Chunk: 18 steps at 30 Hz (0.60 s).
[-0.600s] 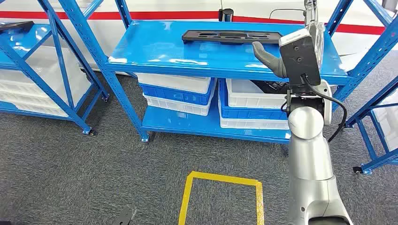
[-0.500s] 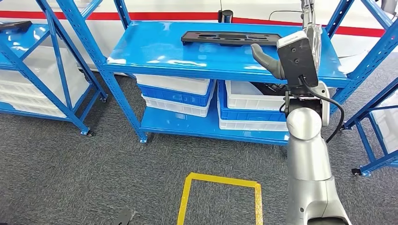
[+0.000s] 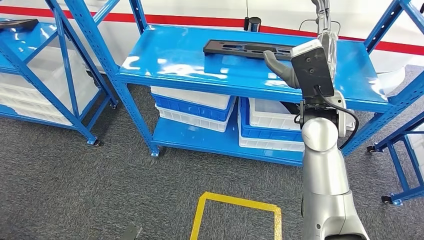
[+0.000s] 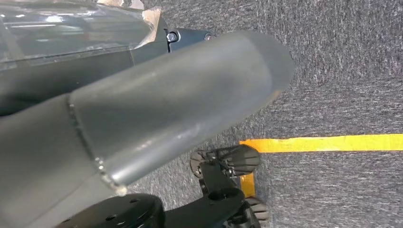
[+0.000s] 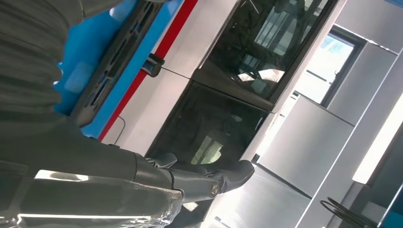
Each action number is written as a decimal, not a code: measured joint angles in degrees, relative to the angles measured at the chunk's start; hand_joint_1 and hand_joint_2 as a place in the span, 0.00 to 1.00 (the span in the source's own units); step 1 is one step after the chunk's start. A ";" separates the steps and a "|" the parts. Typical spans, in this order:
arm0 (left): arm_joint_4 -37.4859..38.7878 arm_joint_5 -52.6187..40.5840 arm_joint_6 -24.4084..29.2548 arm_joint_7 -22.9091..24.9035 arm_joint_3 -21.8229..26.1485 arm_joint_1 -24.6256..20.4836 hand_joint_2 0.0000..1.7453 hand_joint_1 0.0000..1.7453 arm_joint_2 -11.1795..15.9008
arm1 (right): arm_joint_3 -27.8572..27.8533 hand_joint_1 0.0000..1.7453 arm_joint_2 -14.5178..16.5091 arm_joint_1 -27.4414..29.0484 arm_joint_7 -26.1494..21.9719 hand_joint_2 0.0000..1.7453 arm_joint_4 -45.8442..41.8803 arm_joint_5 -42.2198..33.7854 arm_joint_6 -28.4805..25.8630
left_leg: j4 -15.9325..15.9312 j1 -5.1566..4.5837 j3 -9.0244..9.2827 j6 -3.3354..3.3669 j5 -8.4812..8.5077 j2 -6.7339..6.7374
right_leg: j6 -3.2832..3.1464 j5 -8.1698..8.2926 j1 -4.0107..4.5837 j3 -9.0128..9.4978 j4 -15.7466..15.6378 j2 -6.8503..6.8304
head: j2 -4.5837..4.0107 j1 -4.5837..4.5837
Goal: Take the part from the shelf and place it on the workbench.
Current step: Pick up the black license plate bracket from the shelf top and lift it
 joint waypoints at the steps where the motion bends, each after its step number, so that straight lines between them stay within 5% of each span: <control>1: 0.03 0.20 -0.16 -0.12 0.14 0.10 0.00 0.00 0.04 | 0.01 0.00 -0.01 0.05 -0.11 1.00 0.14 0.02 0.01 | 0.19 0.13 0.69 -0.48 -0.71 -0.09 | 0.89 2.41 -0.27 0.81 -3.65 -0.07 | 0.00 0.03; 3: 0.07 0.39 -0.53 -0.34 0.43 0.13 0.00 0.00 0.15 | 0.04 0.00 0.03 0.16 -0.34 1.00 0.42 0.10 0.11 | 0.54 0.15 1.33 -1.34 -2.04 -0.21 | 0.61 4.74 -0.38 2.31 -8.21 -0.13 | 0.00 -0.02; 5: 0.09 0.35 -0.77 -0.52 0.62 0.14 0.00 0.00 0.19 | -0.03 0.00 0.13 0.23 -0.56 1.00 0.59 0.15 0.22 | 0.67 0.18 1.62 -1.83 -2.85 -0.19 | -1.32 4.31 -0.17 3.00 -8.59 -0.04 | 0.00 -0.24; 7: 0.09 0.16 -0.84 -0.58 0.66 0.00 0.00 0.00 0.19 | -0.11 0.00 0.29 0.00 -0.78 1.00 0.60 0.14 0.27 | 2.15 0.43 1.14 -2.23 -2.73 0.06 | -2.37 3.97 -0.26 3.90 -8.60 0.17 | 0.00 -0.42; 10: 0.10 -0.45 -0.82 -0.51 0.65 -0.27 0.00 0.00 0.07 | -0.05 0.00 0.43 -0.29 -1.16 1.00 0.67 0.07 0.33 | 11.76 0.64 -5.13 -3.13 -2.80 0.95 | -3.43 2.65 -0.25 5.75 -8.73 0.27 | 0.00 -0.59; 12: 0.13 -0.89 -0.76 -0.38 0.63 -0.16 0.00 0.00 0.02 | -0.02 0.00 0.42 -0.14 -1.38 1.00 0.86 0.00 0.35 | 17.36 0.62 -10.52 -3.35 -5.40 1.19 | -3.66 1.44 -0.04 7.17 -8.75 0.38 | 0.00 -0.63; 14: 0.18 -1.34 -0.64 -0.23 0.63 -0.05 0.00 0.00 0.03 | 0.00 0.00 0.40 -0.06 -1.55 1.00 1.07 -0.08 0.36 | 16.53 0.31 -13.05 -2.69 -6.38 1.19 | -3.78 0.07 0.30 8.90 -8.80 0.54 | 0.00 -0.65; 15: 0.21 -1.56 -0.58 -0.15 0.63 -0.04 0.00 0.00 0.04 | 0.02 0.00 0.39 -0.07 -1.62 1.00 1.16 -0.12 0.36 | 13.73 -0.06 -13.05 -1.88 -4.87 1.18 | -3.83 -0.61 0.52 9.84 -8.89 0.59 | 0.00 -0.64; 18: 0.37 -2.03 -0.43 0.14 0.57 0.16 0.00 0.00 0.57 | 0.12 0.00 0.27 0.08 -1.68 1.00 1.53 -0.21 0.42 | 3.21 -2.23 -10.74 1.91 5.60 0.23 | -3.71 -2.52 0.78 12.29 -9.82 0.87 | 0.00 -0.49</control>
